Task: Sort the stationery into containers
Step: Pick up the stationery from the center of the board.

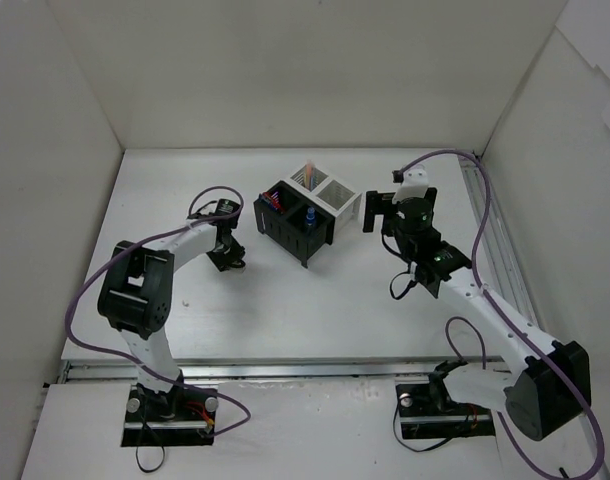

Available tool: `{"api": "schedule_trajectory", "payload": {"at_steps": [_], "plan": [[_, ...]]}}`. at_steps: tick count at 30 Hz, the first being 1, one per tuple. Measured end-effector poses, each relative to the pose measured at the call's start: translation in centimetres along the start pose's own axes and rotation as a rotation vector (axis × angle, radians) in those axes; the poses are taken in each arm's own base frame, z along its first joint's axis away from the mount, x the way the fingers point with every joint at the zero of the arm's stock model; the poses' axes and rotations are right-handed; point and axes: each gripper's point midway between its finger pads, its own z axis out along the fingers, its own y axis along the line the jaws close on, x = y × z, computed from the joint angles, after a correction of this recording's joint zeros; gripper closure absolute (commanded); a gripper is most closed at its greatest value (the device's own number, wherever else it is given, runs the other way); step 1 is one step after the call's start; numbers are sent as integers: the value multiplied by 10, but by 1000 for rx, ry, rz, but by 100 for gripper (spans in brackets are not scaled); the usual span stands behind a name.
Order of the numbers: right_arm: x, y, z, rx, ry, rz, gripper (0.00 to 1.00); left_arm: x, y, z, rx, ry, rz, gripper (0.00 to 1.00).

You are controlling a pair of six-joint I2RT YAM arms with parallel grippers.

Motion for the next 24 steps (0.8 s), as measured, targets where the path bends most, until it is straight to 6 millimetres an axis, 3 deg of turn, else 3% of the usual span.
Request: {"api": "schedule_trajectory", "payload": {"at_steps": [1,3,9,13,18,22,24], "plan": [[-1,-1,-2,3,-5,3,2,1,0,0,-3,1,-7,91],[-2,-4,-5,10,-13,8,2,0,-1,-1,-2,-4,-14,100],[-6,-10,-15,21,-40,22,2,-3,1,-13,-15,-52,13,100],[-9,-12,-21,18,-58,37,2,-20,-12,-42,38,-131,65,100],[-1,-16,-30,16,-77,50,2,-58,-83,-117,340,-324,213,100],[1,-24,-41,34,-103,66,2,-67,-154,-185,625,-464,380,100],[-1,-31,-48,61,-125,86,2,-65,-183,-210,734,-502,452,100]]}}
